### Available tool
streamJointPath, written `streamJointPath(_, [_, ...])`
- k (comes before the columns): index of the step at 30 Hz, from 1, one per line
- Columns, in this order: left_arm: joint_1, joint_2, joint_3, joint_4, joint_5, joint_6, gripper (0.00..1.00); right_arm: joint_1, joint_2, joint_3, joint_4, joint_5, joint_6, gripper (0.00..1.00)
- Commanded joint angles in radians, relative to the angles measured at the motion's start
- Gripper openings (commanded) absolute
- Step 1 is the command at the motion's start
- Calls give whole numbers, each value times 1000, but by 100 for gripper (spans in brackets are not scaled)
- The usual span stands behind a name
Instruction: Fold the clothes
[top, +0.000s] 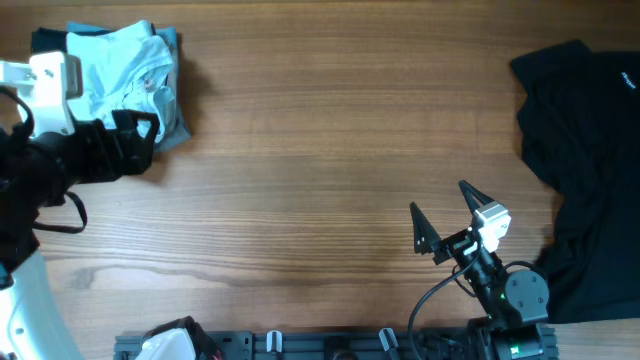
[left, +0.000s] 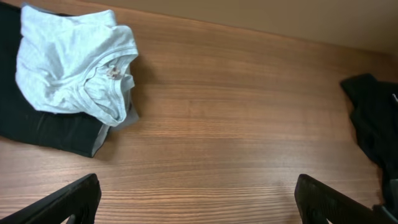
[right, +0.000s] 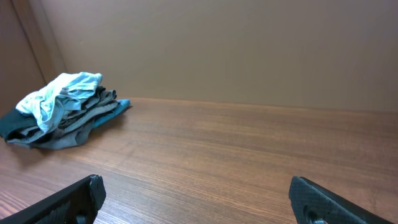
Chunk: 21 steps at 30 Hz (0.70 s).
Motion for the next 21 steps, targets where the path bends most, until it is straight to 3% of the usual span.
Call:
streamJointPath(1, [-27,-52,-6,4,-89,22,100,4,-10,-1,2,-8,18,100])
streamJointPath(5, [-117,-132,-95,204,-138,19,100,4,-10,-1,2,-8,18,100])
streamJointPath(11, [-280,-308,-423,662,-226,-31,100,4,-10,-1,2,-8,18,100])
streamJointPath(21, [-316,-661,-1031,1139,-237,-72,100,4,-10,-1,2,-8,18,100])
